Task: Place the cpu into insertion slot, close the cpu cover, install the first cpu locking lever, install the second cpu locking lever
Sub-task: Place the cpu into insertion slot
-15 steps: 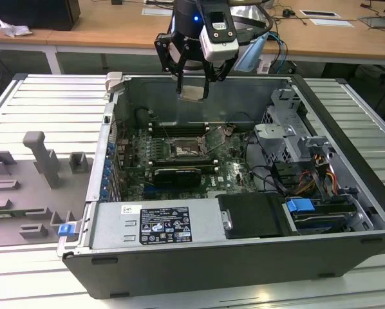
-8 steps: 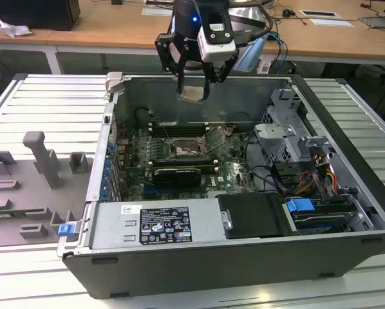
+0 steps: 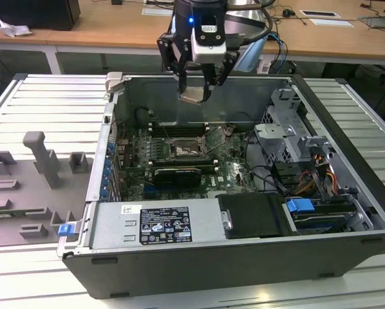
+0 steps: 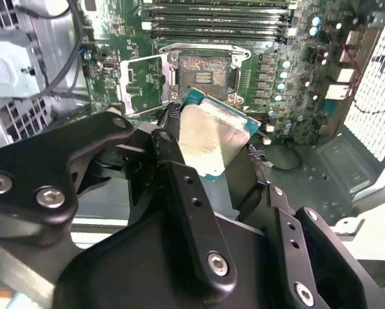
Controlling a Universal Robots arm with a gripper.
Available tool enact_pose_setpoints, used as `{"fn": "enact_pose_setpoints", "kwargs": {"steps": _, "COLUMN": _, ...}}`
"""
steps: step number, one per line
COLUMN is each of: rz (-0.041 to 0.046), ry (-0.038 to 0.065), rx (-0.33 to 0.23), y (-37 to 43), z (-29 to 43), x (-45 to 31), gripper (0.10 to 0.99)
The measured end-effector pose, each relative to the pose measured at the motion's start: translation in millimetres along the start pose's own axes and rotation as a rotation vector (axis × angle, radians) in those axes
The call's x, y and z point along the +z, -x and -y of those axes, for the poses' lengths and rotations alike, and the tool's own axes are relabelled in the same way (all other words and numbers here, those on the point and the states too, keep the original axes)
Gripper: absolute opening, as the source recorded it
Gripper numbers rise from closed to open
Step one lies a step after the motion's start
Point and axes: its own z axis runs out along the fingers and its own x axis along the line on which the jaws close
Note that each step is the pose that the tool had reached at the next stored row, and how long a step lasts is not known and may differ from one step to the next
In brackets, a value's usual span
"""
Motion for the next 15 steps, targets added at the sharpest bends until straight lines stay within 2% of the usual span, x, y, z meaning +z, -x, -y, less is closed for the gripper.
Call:
{"fn": "enact_pose_setpoints", "kwargs": {"steps": 7, "rz": 0.0086, "ry": 0.001, "rx": 0.095, "y": 0.0, "z": 0.1, "x": 1.5, "gripper": 0.525}}
{"fn": "enact_pose_setpoints", "kwargs": {"steps": 15, "rz": 0.0106, "ry": 0.002, "rx": 0.116, "y": 0.2, "z": 0.4, "x": 5.2, "gripper": 0.525}}
